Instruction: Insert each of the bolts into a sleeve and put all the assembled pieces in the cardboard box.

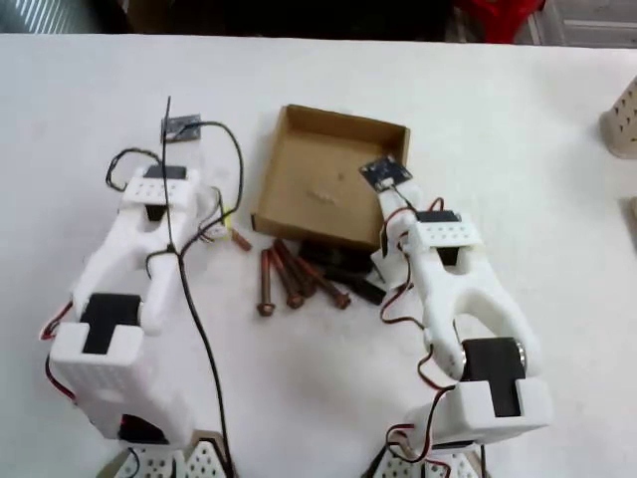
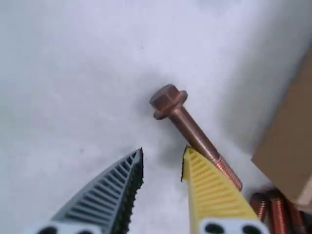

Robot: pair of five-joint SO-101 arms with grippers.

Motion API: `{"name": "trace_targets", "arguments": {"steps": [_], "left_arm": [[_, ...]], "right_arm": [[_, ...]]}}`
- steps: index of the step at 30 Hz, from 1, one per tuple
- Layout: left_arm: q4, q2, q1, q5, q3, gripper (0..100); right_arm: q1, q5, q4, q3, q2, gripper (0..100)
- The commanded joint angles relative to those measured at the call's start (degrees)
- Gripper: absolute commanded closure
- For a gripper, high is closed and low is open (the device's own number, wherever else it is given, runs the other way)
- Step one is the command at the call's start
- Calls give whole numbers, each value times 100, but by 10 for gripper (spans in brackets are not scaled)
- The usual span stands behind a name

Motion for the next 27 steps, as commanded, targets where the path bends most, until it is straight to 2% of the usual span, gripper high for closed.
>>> {"name": "trace_targets", "arguments": {"steps": [1,6,10,13,20,27], "left_arm": [[-202,-347,22,202,-18,832],[167,-558,40,211,-141,832],[167,-945,40,255,-132,831],[35,-945,48,721,-132,827],[-114,-145,242,1495,-536,775],[-97,699,295,1749,-958,783]], "right_arm": [[48,62,-31,-149,-31,981],[48,70,-31,-149,-31,981],[48,70,-31,-149,-31,981],[48,70,-40,-149,-31,981],[40,70,-40,-149,-31,981],[40,70,-40,-149,-31,981]]}}
